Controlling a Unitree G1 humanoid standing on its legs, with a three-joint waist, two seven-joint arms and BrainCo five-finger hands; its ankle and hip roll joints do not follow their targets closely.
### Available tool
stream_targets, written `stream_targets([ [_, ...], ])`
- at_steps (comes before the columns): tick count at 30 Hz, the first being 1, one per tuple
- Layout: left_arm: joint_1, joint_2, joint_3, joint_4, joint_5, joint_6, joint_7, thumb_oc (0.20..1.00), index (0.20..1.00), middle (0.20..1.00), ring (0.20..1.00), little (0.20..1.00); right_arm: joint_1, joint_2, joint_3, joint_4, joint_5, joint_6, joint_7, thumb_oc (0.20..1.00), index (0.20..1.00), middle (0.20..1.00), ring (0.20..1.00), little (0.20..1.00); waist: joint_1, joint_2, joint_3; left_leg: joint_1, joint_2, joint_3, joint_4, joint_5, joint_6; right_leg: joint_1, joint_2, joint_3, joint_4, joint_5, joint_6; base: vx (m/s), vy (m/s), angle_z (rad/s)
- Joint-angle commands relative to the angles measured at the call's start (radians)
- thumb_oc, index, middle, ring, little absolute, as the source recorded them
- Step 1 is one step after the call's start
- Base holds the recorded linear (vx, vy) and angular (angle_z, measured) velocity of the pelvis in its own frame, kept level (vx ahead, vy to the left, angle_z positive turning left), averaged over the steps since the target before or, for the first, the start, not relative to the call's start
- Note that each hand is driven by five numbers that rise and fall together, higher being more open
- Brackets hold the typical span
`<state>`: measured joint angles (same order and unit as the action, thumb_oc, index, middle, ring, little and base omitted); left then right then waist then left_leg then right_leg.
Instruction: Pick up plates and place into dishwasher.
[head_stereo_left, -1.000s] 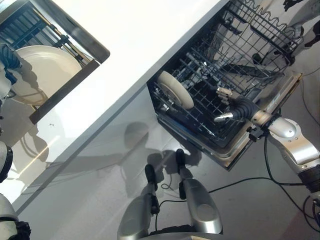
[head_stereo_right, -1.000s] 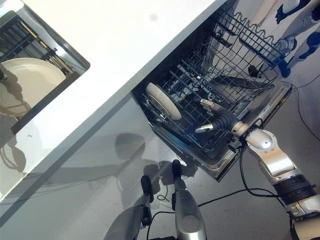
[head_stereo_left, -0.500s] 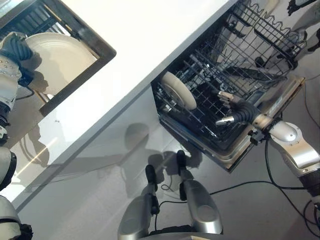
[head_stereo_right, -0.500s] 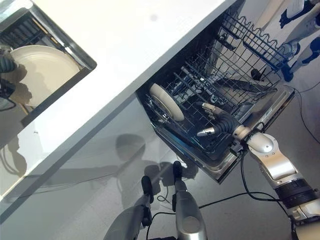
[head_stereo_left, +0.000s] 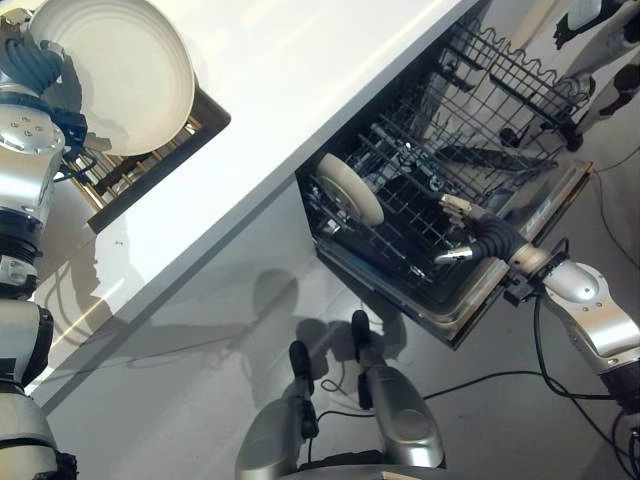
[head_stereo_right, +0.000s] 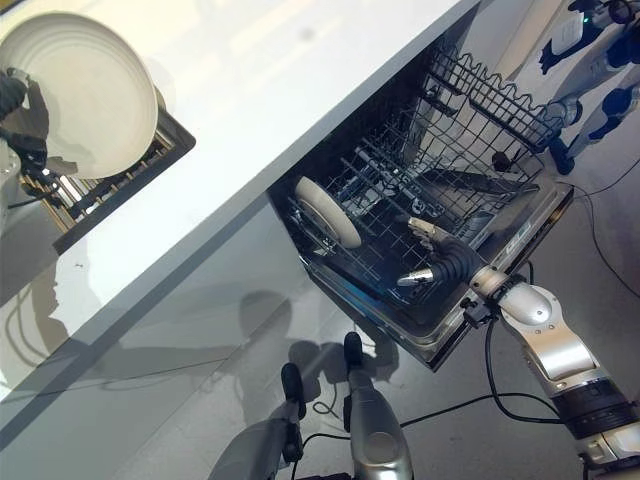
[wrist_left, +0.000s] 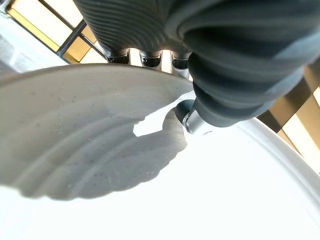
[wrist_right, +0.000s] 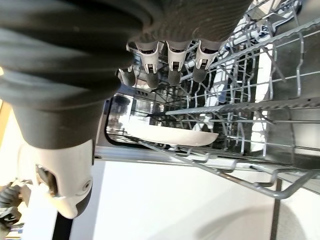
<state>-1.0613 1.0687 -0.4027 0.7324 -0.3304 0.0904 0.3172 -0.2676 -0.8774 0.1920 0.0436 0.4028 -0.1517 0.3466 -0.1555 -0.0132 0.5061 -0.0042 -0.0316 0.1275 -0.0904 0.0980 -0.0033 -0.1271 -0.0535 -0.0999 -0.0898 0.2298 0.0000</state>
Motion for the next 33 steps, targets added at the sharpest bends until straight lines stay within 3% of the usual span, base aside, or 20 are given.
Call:
stream_targets([
  [1, 0.026, 0.028, 0.085, -0.003, -0.018, -0.066, 0.052, 0.2, 0.2, 0.2, 0.2, 0.2, 0.046, 0.013, -0.076, -0.078, -0.007, -0.081, 0.006, 1.0, 1.0, 1.0, 1.0, 1.0, -0.009, -0.008, -0.076, -0.051, 0.002, -0.002, 0.095, -0.143, -0.004, -0.019, -0.037, 0.013, 0.091, -0.166, 0.121, 0.01, -0.035, 0.01],
  [4, 0.049, 0.018, 0.108, -0.012, -0.071, -0.075, 0.052, 0.2, 0.2, 0.2, 0.2, 0.2, 0.063, 0.019, -0.085, -0.089, -0.001, -0.092, 0.011, 1.0, 1.0, 1.0, 1.0, 1.0, -0.01, -0.005, -0.092, -0.038, 0.002, -0.003, 0.091, -0.146, -0.006, -0.004, -0.035, 0.014, 0.085, -0.171, 0.12, 0.0, -0.042, 0.05],
  [10, 0.134, -0.034, 0.181, -0.049, -0.196, -0.162, 0.027, 0.2, 0.2, 0.2, 0.2, 0.2, 0.101, 0.066, -0.099, -0.13, 0.049, -0.127, 0.032, 1.0, 1.0, 1.0, 1.0, 1.0, -0.006, 0.003, -0.146, -0.001, 0.005, -0.008, 0.085, -0.153, -0.009, 0.041, -0.033, 0.004, 0.073, -0.182, 0.117, 0.02, -0.058, 0.02],
  [16, 0.229, -0.154, 0.233, -0.132, -0.171, -0.293, 0.026, 0.2, 0.2, 0.2, 0.2, 0.2, 0.064, 0.177, -0.067, -0.17, 0.17, -0.173, 0.056, 1.0, 1.0, 1.0, 1.0, 1.0, 0.013, 0.024, -0.213, 0.041, 0.007, -0.024, 0.064, -0.151, -0.017, 0.098, -0.031, -0.011, 0.06, -0.198, 0.113, 0.02, -0.059, 0.05],
  [20, 0.265, -0.25, 0.237, -0.196, -0.123, -0.34, 0.037, 0.2, 0.2, 0.2, 0.2, 0.2, 0.017, 0.255, -0.016, -0.181, 0.15, -0.187, 0.026, 1.0, 1.0, 1.0, 1.0, 1.0, 0.035, 0.04, -0.263, 0.066, 0.004, -0.039, 0.047, -0.146, -0.022, 0.135, -0.037, -0.025, 0.051, -0.206, 0.113, 0.04, -0.054, 0.05],
  [27, 0.259, -0.381, 0.171, -0.23, -0.064, -0.327, 0.036, 0.2, 0.2, 0.2, 0.2, 0.2, -0.152, 0.339, 0.095, -0.194, 0.144, -0.144, -0.123, 1.0, 1.0, 1.0, 1.0, 1.0, 0.071, 0.052, -0.333, 0.111, -0.001, -0.056, 0.039, -0.151, -0.022, 0.196, -0.038, -0.045, 0.04, -0.218, 0.111, 0.05, -0.077, 0.03],
  [33, 0.219, -0.458, 0.099, -0.199, -0.013, -0.346, 0.047, 0.2, 0.2, 0.2, 0.2, 0.2, -0.308, 0.433, 0.179, -0.146, 0.21, -0.038, -0.215, 1.0, 1.0, 1.0, 1.0, 1.0, 0.098, 0.054, -0.365, 0.132, -0.001, -0.067, 0.044, -0.154, -0.021, 0.227, -0.038, -0.057, 0.039, -0.222, 0.106, 0.03, -0.07, 0.08],
])
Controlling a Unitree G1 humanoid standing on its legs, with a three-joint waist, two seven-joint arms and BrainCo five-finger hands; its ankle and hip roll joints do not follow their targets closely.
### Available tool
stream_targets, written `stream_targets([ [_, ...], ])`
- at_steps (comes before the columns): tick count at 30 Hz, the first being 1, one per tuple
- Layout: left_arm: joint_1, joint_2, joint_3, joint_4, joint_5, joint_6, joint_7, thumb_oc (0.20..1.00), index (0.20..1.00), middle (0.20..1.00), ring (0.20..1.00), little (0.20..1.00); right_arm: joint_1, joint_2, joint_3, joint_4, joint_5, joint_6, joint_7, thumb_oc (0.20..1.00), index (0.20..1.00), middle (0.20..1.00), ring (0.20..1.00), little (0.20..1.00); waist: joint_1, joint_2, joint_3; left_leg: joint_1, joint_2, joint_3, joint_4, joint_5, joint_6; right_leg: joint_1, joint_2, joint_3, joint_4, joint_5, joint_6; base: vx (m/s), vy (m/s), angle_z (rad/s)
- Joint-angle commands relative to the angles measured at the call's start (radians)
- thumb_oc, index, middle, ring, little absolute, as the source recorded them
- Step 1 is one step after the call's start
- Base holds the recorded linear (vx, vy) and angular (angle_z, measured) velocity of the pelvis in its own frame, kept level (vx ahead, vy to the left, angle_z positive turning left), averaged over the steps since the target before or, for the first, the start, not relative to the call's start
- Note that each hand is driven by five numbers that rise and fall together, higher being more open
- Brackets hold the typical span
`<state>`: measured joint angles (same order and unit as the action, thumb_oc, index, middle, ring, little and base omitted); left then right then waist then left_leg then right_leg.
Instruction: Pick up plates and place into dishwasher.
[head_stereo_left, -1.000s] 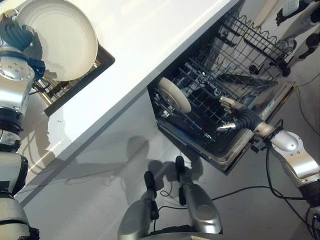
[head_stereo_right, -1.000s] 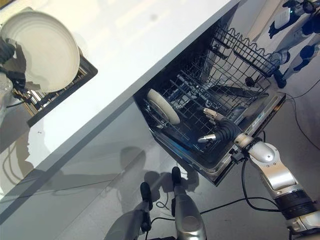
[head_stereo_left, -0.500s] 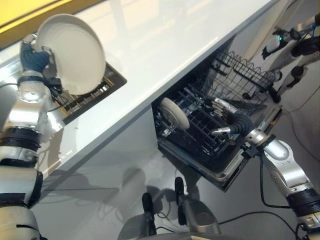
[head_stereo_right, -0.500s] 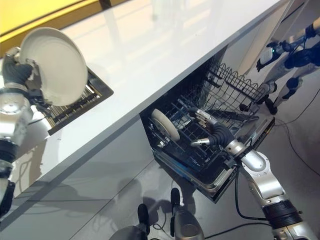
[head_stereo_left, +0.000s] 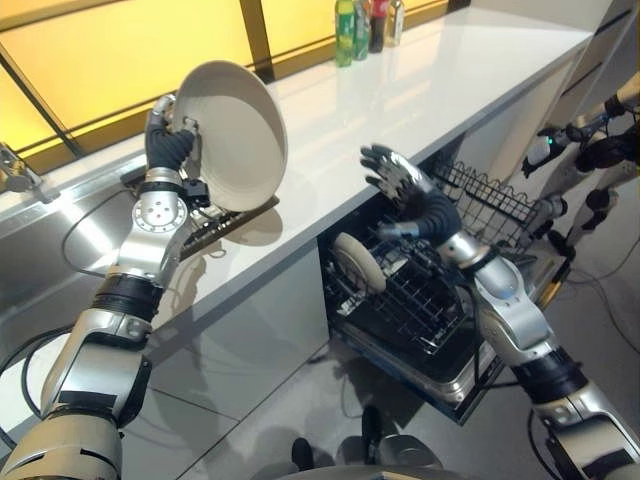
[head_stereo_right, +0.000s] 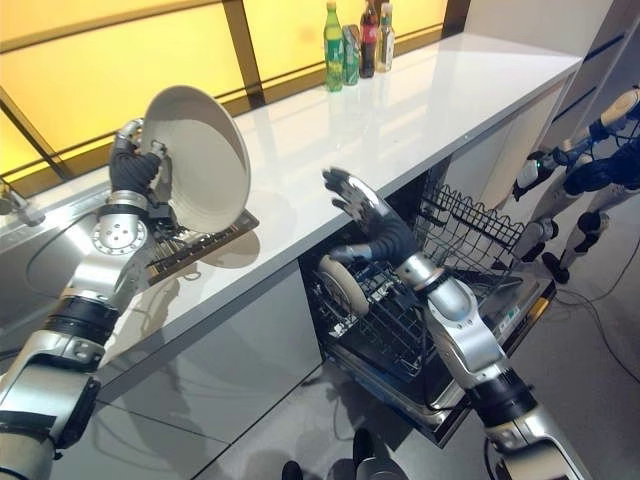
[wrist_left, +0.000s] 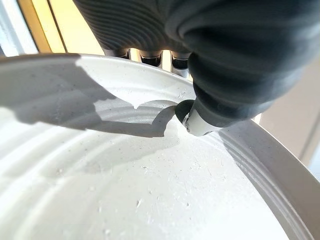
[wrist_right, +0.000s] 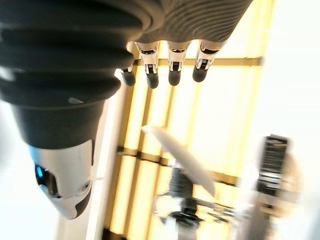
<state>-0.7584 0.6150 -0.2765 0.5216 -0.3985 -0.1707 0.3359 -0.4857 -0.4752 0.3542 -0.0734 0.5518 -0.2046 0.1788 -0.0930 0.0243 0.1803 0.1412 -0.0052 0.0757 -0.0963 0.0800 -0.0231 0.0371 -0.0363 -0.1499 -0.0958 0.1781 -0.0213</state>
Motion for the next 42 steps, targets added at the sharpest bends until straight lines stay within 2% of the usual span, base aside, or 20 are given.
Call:
stream_targets([
  [1, -0.09, -0.017, -0.038, 0.014, 0.087, -0.09, 0.039, 0.2, 0.2, 0.2, 0.2, 0.2, -0.112, 0.05, 0.03, -0.014, 0.072, 0.028, -0.056, 1.0, 1.0, 1.0, 1.0, 1.0, 0.041, 0.015, -0.044, -0.01, -0.025, -0.015, 0.052, -0.136, -0.002, 0.069, -0.055, -0.011, 0.045, -0.171, 0.126, 0.03, -0.057, 0.06],
  [6, -0.104, -0.057, -0.08, 0.012, 0.156, -0.115, 0.087, 0.2, 0.2, 0.2, 0.2, 0.2, -0.168, 0.111, 0.06, 0.014, 0.096, 0.049, -0.099, 1.0, 1.0, 1.0, 1.0, 1.0, 0.057, 0.011, -0.057, -0.002, -0.023, -0.023, 0.056, -0.138, -0.002, 0.085, -0.054, -0.021, 0.04, -0.171, 0.121, 0.03, -0.055, 0.04],
  [12, -0.088, -0.11, -0.106, -0.015, 0.289, -0.147, 0.191, 0.2, 0.2, 0.2, 0.2, 0.2, -0.177, 0.174, 0.073, 0.047, 0.104, 0.082, -0.148, 1.0, 1.0, 1.0, 1.0, 1.0, 0.071, 0.004, -0.066, 0.005, -0.023, -0.034, 0.058, -0.14, 0.001, 0.099, -0.053, -0.028, 0.037, -0.174, 0.115, 0.02, -0.021, 0.06],
  [14, -0.081, -0.115, -0.116, -0.036, 0.357, -0.146, 0.256, 0.2, 0.2, 0.2, 0.2, 0.2, -0.168, 0.192, 0.075, 0.054, 0.167, 0.105, -0.139, 1.0, 1.0, 1.0, 1.0, 1.0, 0.075, 0.001, -0.067, 0.006, -0.023, -0.036, 0.058, -0.14, 0.002, 0.102, -0.053, -0.03, 0.037, -0.174, 0.113, 0.0, 0.0, 0.0],
  [18, -0.065, -0.117, -0.123, -0.066, 0.489, -0.147, 0.362, 0.2, 0.2, 0.2, 0.2, 0.2, -0.153, 0.209, 0.08, 0.062, 0.17, 0.107, -0.15, 1.0, 1.0, 1.0, 1.0, 1.0, 0.082, -0.005, -0.07, 0.006, -0.023, -0.041, 0.057, -0.138, 0.003, 0.104, -0.053, -0.036, 0.034, -0.173, 0.112, 0.0, 0.0, 0.0],
  [25, -0.041, -0.121, -0.131, -0.101, 0.619, -0.126, 0.461, 0.2, 0.2, 0.2, 0.2, 0.2, -0.152, 0.214, 0.09, 0.058, 0.13, 0.125, -0.174, 1.0, 1.0, 1.0, 1.0, 1.0, 0.092, -0.014, -0.072, 0.008, -0.025, -0.05, 0.055, -0.138, 0.006, 0.107, -0.052, -0.039, 0.036, -0.175, 0.109, 0.0, 0.0, 0.0],
  [28, -0.025, -0.133, -0.13, -0.112, 0.69, -0.11, 0.52, 0.2, 0.2, 0.2, 0.2, 0.2, -0.153, 0.212, 0.094, 0.063, 0.081, 0.141, -0.211, 1.0, 1.0, 1.0, 1.0, 1.0, 0.096, -0.017, -0.076, 0.011, -0.025, -0.053, 0.052, -0.138, 0.006, 0.11, -0.052, -0.041, 0.034, -0.175, 0.109, 0.0, 0.0, 0.0],
  [31, -0.012, -0.138, -0.14, -0.131, 0.757, -0.086, 0.557, 0.2, 0.2, 0.2, 0.2, 0.2, -0.164, 0.19, 0.102, 0.072, -0.077, 0.16, -0.281, 1.0, 1.0, 1.0, 1.0, 1.0, 0.099, -0.022, -0.078, 0.011, -0.026, -0.057, 0.052, -0.138, 0.007, 0.111, -0.051, -0.04, 0.033, -0.175, 0.109, 0.0, 0.0, 0.0],
  [34, -0.01, -0.144, -0.154, -0.146, 0.768, -0.08, 0.574, 0.2, 0.2, 0.2, 0.2, 0.2, -0.193, 0.155, 0.107, 0.079, -0.178, 0.17, -0.342, 1.0, 1.0, 1.0, 1.0, 1.0, 0.102, -0.026, -0.077, 0.011, -0.027, -0.059, 0.052, -0.139, 0.008, 0.113, -0.05, -0.04, 0.032, -0.175, 0.109, 0.0, 0.0, 0.0],
  [38, 0.0, -0.158, -0.166, -0.165, 0.773, -0.084, 0.591, 0.2, 0.2, 0.2, 0.2, 0.2, -0.226, 0.12, 0.106, 0.081, -0.228, 0.169, -0.387, 1.0, 1.0, 1.0, 1.0, 1.0, 0.104, -0.031, -0.072, 0.014, -0.028, -0.062, 0.051, -0.142, 0.009, 0.115, -0.047, -0.038, 0.031, -0.175, 0.109, 0.0, 0.0, 0.0],
  [42, 0.016, -0.186, -0.185, -0.196, 0.799, -0.091, 0.598, 0.2, 0.2, 0.2, 0.2, 0.2, -0.255, 0.094, 0.108, 0.085, -0.355, 0.211, -0.436, 1.0, 1.0, 1.0, 1.0, 1.0, 0.108, -0.036, -0.071, 0.015, -0.029, -0.067, 0.051, -0.145, 0.011, 0.116, -0.047, -0.037, 0.029, -0.174, 0.11, 0.0, 0.0, 0.0],
])
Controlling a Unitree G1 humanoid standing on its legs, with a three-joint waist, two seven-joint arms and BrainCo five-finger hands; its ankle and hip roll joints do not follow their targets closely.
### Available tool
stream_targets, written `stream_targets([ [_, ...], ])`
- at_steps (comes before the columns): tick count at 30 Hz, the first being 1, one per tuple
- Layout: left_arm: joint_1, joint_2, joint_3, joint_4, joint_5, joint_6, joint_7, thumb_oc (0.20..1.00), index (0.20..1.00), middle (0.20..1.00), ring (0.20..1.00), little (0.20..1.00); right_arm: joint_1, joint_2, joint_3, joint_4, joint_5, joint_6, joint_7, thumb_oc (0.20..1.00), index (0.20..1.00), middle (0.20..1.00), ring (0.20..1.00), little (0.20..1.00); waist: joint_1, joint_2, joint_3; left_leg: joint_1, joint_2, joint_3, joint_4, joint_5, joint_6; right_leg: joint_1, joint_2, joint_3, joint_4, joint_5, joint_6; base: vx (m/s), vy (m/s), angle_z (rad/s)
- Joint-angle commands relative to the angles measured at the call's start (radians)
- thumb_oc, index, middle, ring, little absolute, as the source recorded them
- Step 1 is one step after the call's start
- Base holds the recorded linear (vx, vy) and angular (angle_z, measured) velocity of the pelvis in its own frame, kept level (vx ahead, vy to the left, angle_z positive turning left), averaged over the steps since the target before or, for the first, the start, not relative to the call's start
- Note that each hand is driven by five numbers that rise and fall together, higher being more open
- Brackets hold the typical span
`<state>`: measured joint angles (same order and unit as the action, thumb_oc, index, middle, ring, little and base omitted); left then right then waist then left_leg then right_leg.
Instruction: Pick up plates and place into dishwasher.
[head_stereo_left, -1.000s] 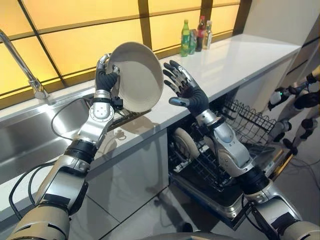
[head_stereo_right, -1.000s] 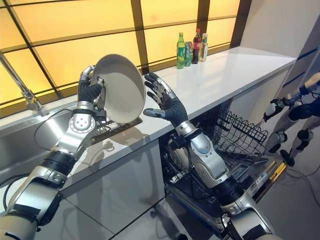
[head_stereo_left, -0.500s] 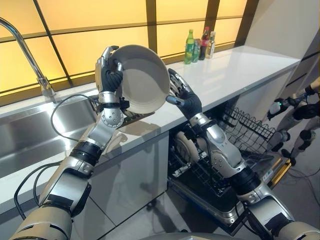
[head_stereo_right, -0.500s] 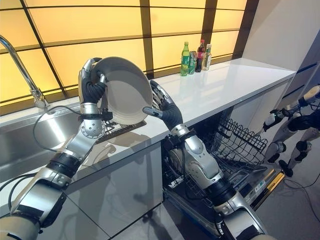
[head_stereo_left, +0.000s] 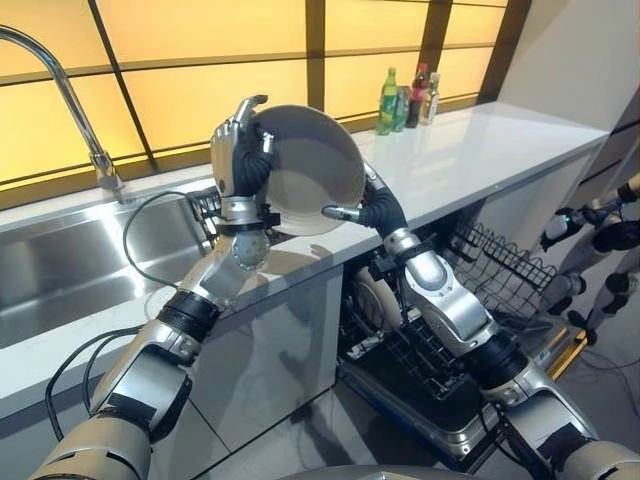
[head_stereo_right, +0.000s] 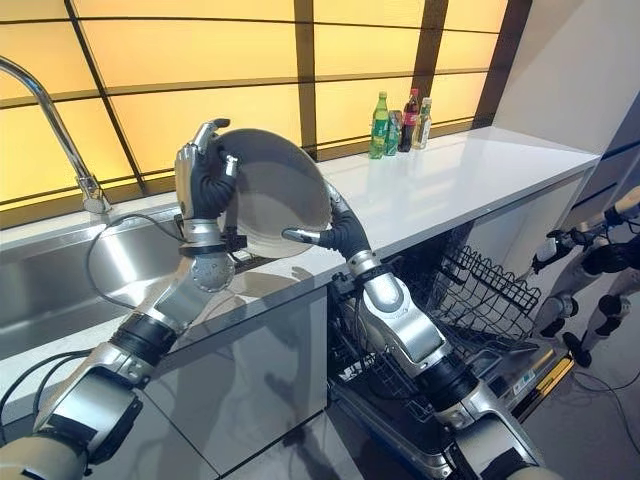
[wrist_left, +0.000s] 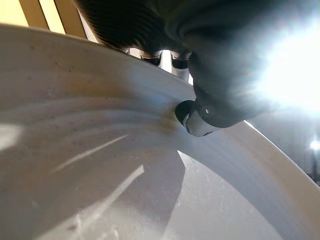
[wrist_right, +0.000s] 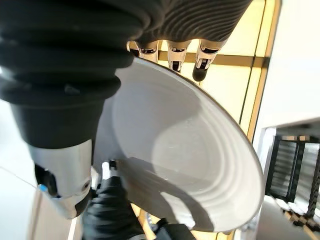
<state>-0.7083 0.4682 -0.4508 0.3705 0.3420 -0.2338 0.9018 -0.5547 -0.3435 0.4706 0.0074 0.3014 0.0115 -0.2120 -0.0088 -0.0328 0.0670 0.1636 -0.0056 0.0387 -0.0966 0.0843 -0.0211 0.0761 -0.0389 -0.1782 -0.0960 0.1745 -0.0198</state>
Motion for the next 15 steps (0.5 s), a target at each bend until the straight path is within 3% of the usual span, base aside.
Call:
stream_targets([
  [1, -0.034, -0.04, -0.012, -0.047, 0.06, -0.027, 0.032, 0.2, 0.2, 0.2, 0.2, 0.2, -0.189, -0.039, -0.007, 0.005, -0.109, -0.003, -0.047, 0.956, 0.956, 0.956, 0.956, 0.956, 0.024, 0.021, 0.043, -0.008, -0.029, -0.029, 0.052, -0.149, 0.009, 0.077, -0.044, -0.008, 0.029, -0.17, 0.108, 0.0, 0.0, 0.0],
  [2, -0.03, -0.048, -0.02, -0.058, 0.061, -0.03, 0.031, 0.2, 0.2, 0.2, 0.2, 0.2, -0.203, -0.05, -0.003, 0.012, -0.145, 0.008, -0.056, 0.667, 0.667, 0.667, 0.667, 0.667, 0.025, 0.018, 0.043, -0.007, -0.029, -0.03, 0.051, -0.15, 0.009, 0.077, -0.044, -0.008, 0.029, -0.169, 0.109, 0.0, 0.0, 0.0],
  [4, -0.025, -0.062, -0.03, -0.067, 0.04, -0.036, 0.027, 0.2, 0.2, 0.2, 0.2, 0.2, -0.227, -0.067, 0.004, 0.023, -0.143, 0.006, -0.053, 0.2, 0.2, 0.2, 0.2, 0.2, 0.028, 0.015, 0.044, -0.007, -0.029, -0.03, 0.051, -0.151, 0.01, 0.079, -0.044, -0.007, 0.028, -0.169, 0.109, 0.0, 0.0, 0.0],
  [10, 0.016, -0.116, -0.046, -0.082, 0.024, -0.085, 0.012, 0.2, 0.2, 0.2, 0.2, 0.2, -0.254, -0.052, -0.012, 0.038, -0.025, -0.065, -0.055, 0.2, 0.2, 0.2, 0.2, 0.2, 0.039, 0.008, 0.048, -0.006, -0.029, -0.034, 0.053, -0.155, 0.011, 0.081, -0.043, -0.006, 0.026, -0.168, 0.109, 0.0, 0.0, 0.0],
  [15, 0.037, -0.131, -0.06, -0.114, 0.053, -0.094, -0.012, 0.2, 0.2, 0.2, 0.2, 0.2, -0.235, -0.029, -0.027, 0.047, -0.036, -0.108, -0.045, 0.2, 0.2, 0.2, 0.2, 0.2, 0.045, 0.005, 0.046, -0.006, -0.028, -0.036, 0.05, -0.157, 0.014, 0.082, -0.045, -0.004, 0.024, -0.167, 0.111, 0.0, 0.0, 0.0],
])
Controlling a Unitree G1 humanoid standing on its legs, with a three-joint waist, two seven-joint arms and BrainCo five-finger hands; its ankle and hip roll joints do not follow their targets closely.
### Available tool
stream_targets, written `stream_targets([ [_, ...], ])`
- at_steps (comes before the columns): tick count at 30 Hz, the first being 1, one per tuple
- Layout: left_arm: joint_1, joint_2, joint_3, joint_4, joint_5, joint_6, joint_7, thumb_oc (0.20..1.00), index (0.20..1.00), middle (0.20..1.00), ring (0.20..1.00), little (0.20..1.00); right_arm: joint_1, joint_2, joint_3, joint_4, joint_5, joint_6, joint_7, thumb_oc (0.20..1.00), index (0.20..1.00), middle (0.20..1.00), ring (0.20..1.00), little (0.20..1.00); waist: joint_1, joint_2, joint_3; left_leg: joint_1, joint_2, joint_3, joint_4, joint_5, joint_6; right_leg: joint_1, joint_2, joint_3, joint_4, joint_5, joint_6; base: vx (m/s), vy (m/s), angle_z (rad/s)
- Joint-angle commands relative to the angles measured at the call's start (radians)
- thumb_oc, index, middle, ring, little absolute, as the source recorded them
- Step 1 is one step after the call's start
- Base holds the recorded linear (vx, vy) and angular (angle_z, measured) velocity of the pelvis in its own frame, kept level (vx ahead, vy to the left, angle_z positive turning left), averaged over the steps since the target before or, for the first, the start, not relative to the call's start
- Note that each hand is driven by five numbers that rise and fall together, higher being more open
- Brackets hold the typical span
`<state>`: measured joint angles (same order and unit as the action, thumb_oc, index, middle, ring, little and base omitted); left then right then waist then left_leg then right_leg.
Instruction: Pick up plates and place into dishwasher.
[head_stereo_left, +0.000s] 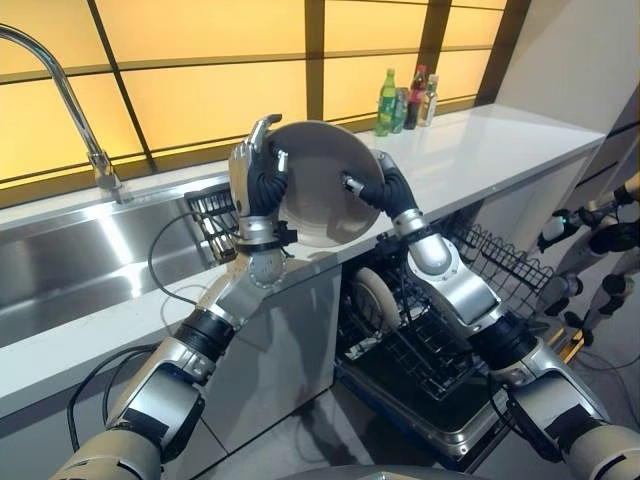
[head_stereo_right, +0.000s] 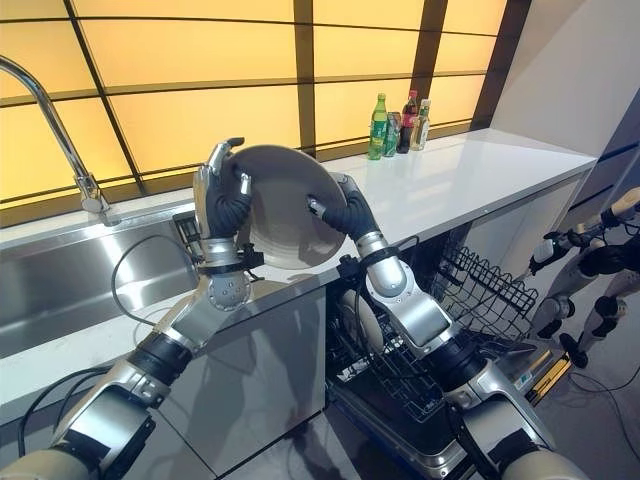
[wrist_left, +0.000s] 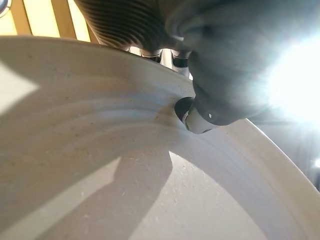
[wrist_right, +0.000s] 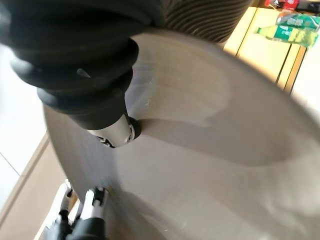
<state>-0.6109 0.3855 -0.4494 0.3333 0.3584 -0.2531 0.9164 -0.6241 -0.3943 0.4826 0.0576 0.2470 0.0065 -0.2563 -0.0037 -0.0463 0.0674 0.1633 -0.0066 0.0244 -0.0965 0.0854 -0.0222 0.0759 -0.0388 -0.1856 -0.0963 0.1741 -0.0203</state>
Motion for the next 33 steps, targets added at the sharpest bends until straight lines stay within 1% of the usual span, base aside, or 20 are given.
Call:
stream_targets([
  [1, -0.059, -0.047, -0.06, -0.08, 0.037, -0.076, -0.029, 0.2, 0.2, 0.2, 0.2, 0.2, -0.16, 0.022, -0.044, -0.002, 0.024, -0.108, 0.008, 0.2, 0.2, 0.2, 0.2, 0.2, 0.039, 0.018, 0.045, -0.004, -0.026, -0.02, 0.05, -0.158, 0.015, 0.082, -0.045, 0.004, 0.024, -0.166, 0.112, 0.0, 0.0, 0.0],
  [6, -0.045, -0.032, -0.041, -0.109, 0.006, -0.09, -0.046, 0.2, 0.2, 0.2, 0.2, 0.2, -0.127, 0.007, -0.073, -0.007, 0.036, -0.137, 0.038, 0.2, 0.2, 0.2, 0.2, 0.2, 0.033, 0.016, 0.044, 0.0, -0.024, -0.017, 0.046, -0.159, 0.016, 0.08, -0.043, 0.012, 0.024, -0.164, 0.113, 0.0, 0.0, 0.0],
  [10, -0.034, -0.011, -0.021, -0.139, 0.014, -0.089, -0.06, 0.2, 0.2, 0.2, 0.2, 0.2, -0.093, -0.012, -0.106, -0.021, 0.042, -0.158, 0.063, 0.2, 0.2, 0.2, 0.2, 0.2, 0.024, 0.014, 0.042, -0.009, -0.025, -0.012, 0.047, -0.152, 0.017, 0.067, -0.043, 0.022, 0.026, -0.154, 0.113, -0.04, 0.0, 0.0],
  [13, -0.023, 0.002, -0.008, -0.157, -0.026, -0.079, -0.117, 0.2, 0.2, 0.2, 0.2, 0.2, -0.069, -0.026, -0.126, -0.024, 0.036, -0.171, 0.084, 0.2, 0.2, 0.2, 0.2, 0.2, 0.016, 0.012, 0.039, -0.01, -0.023, -0.005, 0.045, -0.153, 0.018, 0.063, -0.041, 0.033, 0.025, -0.153, 0.114, -0.01, 0.001, -0.01],
  [15, -0.014, 0.007, -0.006, -0.159, -0.065, -0.075, -0.171, 1.0, 1.0, 1.0, 1.0, 1.0, -0.055, -0.04, -0.135, -0.028, 0.027, -0.176, 0.09, 0.2, 0.2, 0.2, 0.2, 0.2, 0.011, 0.013, 0.039, -0.008, -0.022, 0.0, 0.043, -0.154, 0.019, 0.061, -0.039, 0.039, 0.025, -0.153, 0.116, -0.01, 0.005, -0.05],
  [16, -0.005, 0.014, -0.009, -0.162, -0.092, -0.06, -0.225, 1.0, 1.0, 1.0, 1.0, 1.0, -0.045, -0.055, -0.145, -0.031, 0.013, -0.182, 0.1, 0.2, 0.2, 0.2, 0.2, 0.2, 0.006, 0.014, 0.039, -0.007, -0.02, 0.007, 0.041, -0.153, 0.018, 0.059, -0.038, 0.041, 0.025, -0.151, 0.117, -0.01, 0.005, -0.03],
  [19, 0.029, 0.048, 0.002, -0.187, -0.154, -0.049, -0.34, 1.0, 1.0, 1.0, 1.0, 1.0, 0.006, -0.11, -0.185, -0.044, -0.051, -0.198, 0.107, 0.2, 0.2, 0.2, 0.2, 0.2, -0.006, 0.017, 0.04, -0.004, -0.016, 0.02, 0.035, -0.153, 0.018, 0.055, -0.035, 0.052, 0.024, -0.148, 0.12, 0.0, 0.0, 0.0],
  [20, 0.037, 0.058, 0.006, -0.19, -0.169, -0.049, -0.364, 1.0, 1.0, 1.0, 1.0, 1.0, 0.018, -0.124, -0.196, -0.044, -0.069, -0.201, 0.1, 0.2, 0.2, 0.2, 0.2, 0.2, -0.009, 0.019, 0.041, -0.004, -0.015, 0.024, 0.033, -0.152, 0.018, 0.053, -0.034, 0.056, 0.024, -0.147, 0.121, 0.0, 0.0, 0.0],
  [22, 0.069, 0.095, 0.025, -0.216, -0.233, -0.036, -0.447, 1.0, 1.0, 1.0, 1.0, 1.0, 0.064, -0.178, -0.24, -0.048, -0.103, -0.213, 0.097, 0.2, 0.2, 0.2, 0.2, 0.2, -0.022, 0.02, 0.044, -0.003, -0.011, 0.037, 0.031, -0.152, 0.019, 0.048, -0.031, 0.07, 0.023, -0.143, 0.123, -0.01, 0.008, -0.08],
  [24, 0.093, 0.123, 0.043, -0.233, -0.303, -0.017, -0.508, 1.0, 1.0, 1.0, 1.0, 1.0, 0.097, -0.218, -0.277, -0.047, -0.149, -0.209, 0.083, 0.2, 0.2, 0.2, 0.2, 0.2, -0.031, 0.022, 0.046, -0.003, -0.009, 0.049, 0.031, -0.154, 0.02, 0.042, -0.028, 0.082, 0.023, -0.14, 0.125, -0.01, 0.007, -0.17],
  [25, 0.107, 0.136, 0.053, -0.235, -0.354, -0.023, -0.536, 1.0, 1.0, 1.0, 1.0, 1.0, 0.11, -0.244, -0.294, -0.038, -0.167, -0.205, 0.065, 0.2, 0.2, 0.2, 0.2, 0.2, -0.037, 0.023, 0.049, -0.002, -0.007, 0.056, 0.031, -0.155, 0.02, 0.039, -0.027, 0.087, 0.023, -0.138, 0.126, -0.01, 0.003, -0.16],
  [27, 0.147, 0.15, 0.079, -0.255, -0.419, -0.006, -0.591, 1.0, 1.0, 1.0, 1.0, 1.0, 0.147, -0.285, -0.34, -0.01, -0.206, -0.201, 0.036, 0.2, 0.2, 0.2, 0.2, 0.2, -0.044, 0.025, 0.054, 0.003, -0.005, 0.065, 0.03, -0.166, 0.023, 0.038, -0.023, 0.095, 0.022, -0.142, 0.13, 0.0, -0.004, -0.09],
  [29, 0.182, 0.154, 0.094, -0.273, -0.483, 0.01, -0.627, 1.0, 1.0, 1.0, 1.0, 1.0, 0.178, -0.313, -0.373, 0.011, -0.251, -0.194, -0.001, 0.2, 0.2, 0.2, 0.2, 0.2, -0.048, 0.023, 0.061, -0.007, -0.006, 0.072, 0.037, -0.161, 0.024, 0.027, -0.023, 0.104, 0.024, -0.133, 0.129, -0.01, -0.014, -0.13],
  [30, 0.214, 0.153, 0.107, -0.291, -0.507, 0.02, -0.658, 1.0, 1.0, 1.0, 1.0, 1.0, 0.204, -0.336, -0.4, 0.032, -0.271, -0.201, -0.019, 0.2, 0.2, 0.2, 0.2, 0.2, -0.049, 0.024, 0.064, -0.001, -0.004, 0.073, 0.036, -0.172, 0.025, 0.032, -0.021, 0.106, 0.022, -0.139, 0.132, 0.02, -0.018, -0.23],
  [31, 0.235, 0.152, 0.112, -0.3, -0.529, 0.026, -0.683, 1.0, 1.0, 1.0, 1.0, 1.0, 0.22, -0.35, -0.418, 0.046, -0.29, -0.196, -0.03, 0.2, 0.2, 0.2, 0.2, 0.2, -0.049, 0.024, 0.068, -0.002, -0.004, 0.074, 0.038, -0.173, 0.027, 0.03, -0.02, 0.107, 0.023, -0.138, 0.133, 0.03, -0.028, -0.24],
  [33, 0.277, 0.152, 0.123, -0.318, -0.597, 0.055, -0.756, 1.0, 1.0, 1.0, 1.0, 1.0, 0.234, -0.39, -0.445, 0.074, -0.327, -0.158, -0.06, 0.2, 0.2, 0.2, 0.2, 0.2, -0.047, 0.022, 0.077, -0.008, -0.004, 0.076, 0.042, -0.175, 0.028, 0.025, -0.019, 0.111, 0.024, -0.136, 0.133, -0.01, -0.047, -0.14],
])
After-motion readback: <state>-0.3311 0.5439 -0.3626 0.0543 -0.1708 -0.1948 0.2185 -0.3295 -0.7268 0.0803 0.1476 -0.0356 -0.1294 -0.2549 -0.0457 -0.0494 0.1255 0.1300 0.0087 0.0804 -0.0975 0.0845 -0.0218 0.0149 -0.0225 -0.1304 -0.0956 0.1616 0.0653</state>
